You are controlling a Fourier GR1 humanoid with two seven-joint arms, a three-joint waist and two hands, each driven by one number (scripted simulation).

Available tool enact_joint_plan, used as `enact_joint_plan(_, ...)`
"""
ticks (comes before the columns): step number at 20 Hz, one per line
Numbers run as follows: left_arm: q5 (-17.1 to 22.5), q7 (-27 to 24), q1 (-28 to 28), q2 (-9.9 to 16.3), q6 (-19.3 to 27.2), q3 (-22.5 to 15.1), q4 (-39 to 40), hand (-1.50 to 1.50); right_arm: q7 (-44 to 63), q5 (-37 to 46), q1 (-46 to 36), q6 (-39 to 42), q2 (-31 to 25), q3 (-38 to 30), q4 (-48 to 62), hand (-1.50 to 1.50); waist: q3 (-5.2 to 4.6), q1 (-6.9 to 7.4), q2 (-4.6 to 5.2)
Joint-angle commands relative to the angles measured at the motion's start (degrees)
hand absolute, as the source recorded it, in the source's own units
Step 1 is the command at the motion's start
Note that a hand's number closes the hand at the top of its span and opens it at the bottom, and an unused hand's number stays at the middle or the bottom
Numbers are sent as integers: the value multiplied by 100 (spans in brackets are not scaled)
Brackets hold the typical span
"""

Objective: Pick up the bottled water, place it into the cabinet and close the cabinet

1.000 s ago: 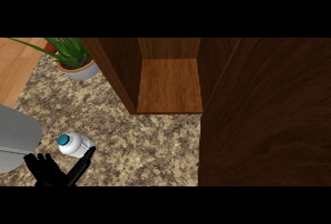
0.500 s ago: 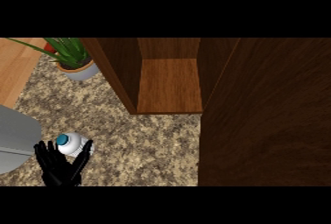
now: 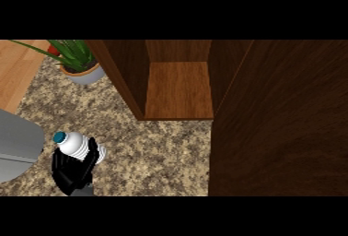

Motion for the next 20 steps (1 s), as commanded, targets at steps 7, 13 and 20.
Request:
enact_joint_plan(7, -1116, 645, -536, 383, -1145, -1386, 285, 150, 25, -112, -63, 73, 43, 308, -474, -150, -6, -194, 4)
enact_joint_plan(13, -1341, 1160, -629, 707, -1954, -1865, -116, 150, 260, -402, 143, -69, 76, 276, -822, -150, 4, -7, -18)
enact_joint_plan(20, -1585, 1878, -286, 508, -1504, -2425, -1505, 150, 278, -422, -30, -37, 50, 84, -704, -150, 12, 52, -36)
